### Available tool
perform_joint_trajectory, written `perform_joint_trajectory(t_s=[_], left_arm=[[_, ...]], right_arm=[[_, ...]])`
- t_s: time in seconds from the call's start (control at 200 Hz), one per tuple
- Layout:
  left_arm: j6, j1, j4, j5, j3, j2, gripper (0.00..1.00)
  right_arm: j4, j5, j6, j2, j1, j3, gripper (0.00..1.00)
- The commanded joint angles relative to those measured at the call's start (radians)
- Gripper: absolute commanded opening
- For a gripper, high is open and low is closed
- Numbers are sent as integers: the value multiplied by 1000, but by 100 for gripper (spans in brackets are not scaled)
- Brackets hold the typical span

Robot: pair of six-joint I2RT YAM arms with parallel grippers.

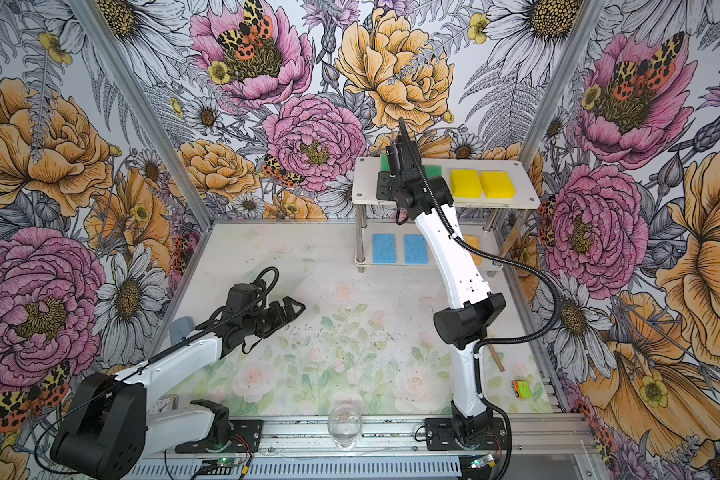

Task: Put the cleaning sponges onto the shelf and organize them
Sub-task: 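Lower the sponge onto the top shelf beside the other green sponge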

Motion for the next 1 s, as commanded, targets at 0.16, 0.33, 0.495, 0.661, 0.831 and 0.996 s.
perform_joint_trajectory(t_s=[0.16,0.33,0.495,0.661,0.831,0.996], left_arm=[[23,12,8,17,12,12,99],[25,12,14,19,12,21,99],[23,13,17,18,6,21,99],[25,15,23,21,7,24,99],[26,16,28,24,-1,27,99],[26,21,30,24,-9,20,99]], right_arm=[[11,-15,-14,29,-5,25,55],[12,-13,-17,35,-5,25,57],[16,-9,-14,36,-6,25,58],[23,-6,-15,40,-6,25,59],[24,-7,-21,45,-7,25,62],[26,-6,-31,49,-7,25,63]])
